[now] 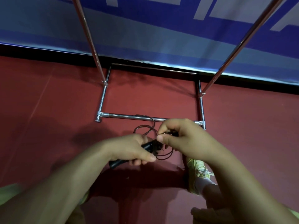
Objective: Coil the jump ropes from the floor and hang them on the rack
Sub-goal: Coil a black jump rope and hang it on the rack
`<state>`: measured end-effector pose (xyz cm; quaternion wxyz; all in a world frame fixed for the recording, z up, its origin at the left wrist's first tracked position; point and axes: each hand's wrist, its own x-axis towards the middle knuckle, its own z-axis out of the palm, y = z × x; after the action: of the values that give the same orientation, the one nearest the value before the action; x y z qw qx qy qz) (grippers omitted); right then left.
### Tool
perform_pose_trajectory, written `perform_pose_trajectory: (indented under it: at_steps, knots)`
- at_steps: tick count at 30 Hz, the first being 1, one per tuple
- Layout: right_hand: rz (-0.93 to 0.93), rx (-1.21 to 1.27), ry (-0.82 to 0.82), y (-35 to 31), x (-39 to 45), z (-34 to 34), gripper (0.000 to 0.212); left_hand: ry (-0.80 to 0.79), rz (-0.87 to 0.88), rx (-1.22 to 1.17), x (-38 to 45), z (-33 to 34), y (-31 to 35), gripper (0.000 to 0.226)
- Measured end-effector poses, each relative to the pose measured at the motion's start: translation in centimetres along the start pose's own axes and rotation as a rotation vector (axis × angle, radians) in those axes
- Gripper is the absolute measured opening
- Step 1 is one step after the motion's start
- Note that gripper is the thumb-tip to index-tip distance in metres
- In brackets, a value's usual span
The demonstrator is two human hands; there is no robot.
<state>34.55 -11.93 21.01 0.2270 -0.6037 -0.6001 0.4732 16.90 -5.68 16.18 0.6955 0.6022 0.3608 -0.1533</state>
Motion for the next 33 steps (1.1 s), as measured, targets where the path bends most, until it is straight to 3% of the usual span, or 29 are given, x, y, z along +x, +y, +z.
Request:
perform_pose_trajectory:
  at_steps: [4, 7, 9, 13, 17, 20, 25, 33]
  knots:
    - [0.177, 0.518, 0.027, 1.3, 0.9, 0.5, 0.018, -0.169, 0.112, -0.035, -0.6, 0.9, 1.0, 0.025]
    - [0.35, 0.886, -0.067, 1.8, 1.4, 1.7, 0.018, -0.233, 0.255, -0.241, -0.9, 0.8, 1.0, 0.018]
    - [0.363, 0.949, -0.059, 1.9, 1.6, 2.1, 0.022, -0.24, 0.332, -0.43, -0.8, 0.4, 0.5, 0.029]
    - [0.214, 0.826, 0.149, 2.4, 2.2, 2.3, 0.032, -0.13, 0.329, -0.714, -0.7, -0.7, 0.2, 0.053]
    - [0.098, 0.579, 0.208, 2.4, 2.0, 2.1, 0.031, 0.04, 0.293, -0.759, -0.9, -1.2, 0.9, 0.03]
    - [0.04, 0.295, 0.318, 2.4, 1.9, 2.4, 0.031, 0.091, 0.278, -0.663, -0.8, -1.2, 0.9, 0.034]
    - [0.14, 0.037, 0.536, 3.2, 2.0, 4.4, 0.054, 0.186, 0.283, -0.502, -0.3, -0.6, 0.9, 0.048]
    - [0.298, -0.245, 0.507, 2.4, 2.0, 5.0, 0.051, 0.382, 0.261, -0.32, -0.1, 0.5, 1.4, 0.009]
